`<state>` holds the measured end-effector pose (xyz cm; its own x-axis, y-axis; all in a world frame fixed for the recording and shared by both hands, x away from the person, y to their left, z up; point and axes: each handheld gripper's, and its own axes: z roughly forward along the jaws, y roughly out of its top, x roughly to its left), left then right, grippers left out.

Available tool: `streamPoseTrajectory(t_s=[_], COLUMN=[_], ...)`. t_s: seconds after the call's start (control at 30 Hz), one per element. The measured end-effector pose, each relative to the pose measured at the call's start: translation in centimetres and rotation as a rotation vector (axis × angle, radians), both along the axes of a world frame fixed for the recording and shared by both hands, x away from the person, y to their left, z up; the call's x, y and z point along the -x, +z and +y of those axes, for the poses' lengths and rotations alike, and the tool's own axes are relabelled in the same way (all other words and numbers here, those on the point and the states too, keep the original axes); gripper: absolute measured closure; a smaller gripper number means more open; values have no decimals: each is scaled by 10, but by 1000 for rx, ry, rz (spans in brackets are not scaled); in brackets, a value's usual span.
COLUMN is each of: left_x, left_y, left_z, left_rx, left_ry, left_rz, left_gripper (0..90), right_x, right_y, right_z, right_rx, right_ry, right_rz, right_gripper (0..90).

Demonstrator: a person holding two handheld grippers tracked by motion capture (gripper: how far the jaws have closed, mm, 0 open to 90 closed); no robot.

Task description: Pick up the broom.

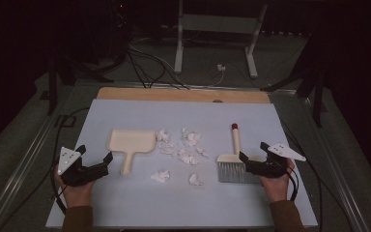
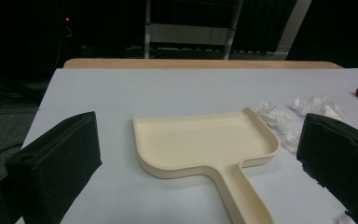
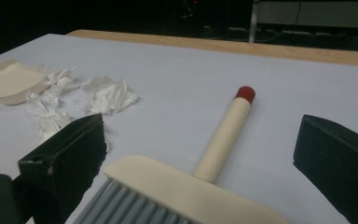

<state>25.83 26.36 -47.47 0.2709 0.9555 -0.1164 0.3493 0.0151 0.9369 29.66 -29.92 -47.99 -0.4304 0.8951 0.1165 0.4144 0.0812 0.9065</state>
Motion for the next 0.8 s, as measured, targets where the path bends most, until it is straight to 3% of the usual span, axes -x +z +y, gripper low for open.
streamPoseTrajectory(t_s=[0.47,0.8], left_x=[1,1], left_y=[-3,-4], left_z=[-1,1], left_rx=[-31,-30], left_ry=[28,34], left_rz=[22,38], left_gripper=[3,4], right_x=[-2,-7], right_y=[0,15], right_z=[1,0], right_rx=[4,26], right_ry=[-2,6], right_rz=[34,58], right_gripper=[0,0])
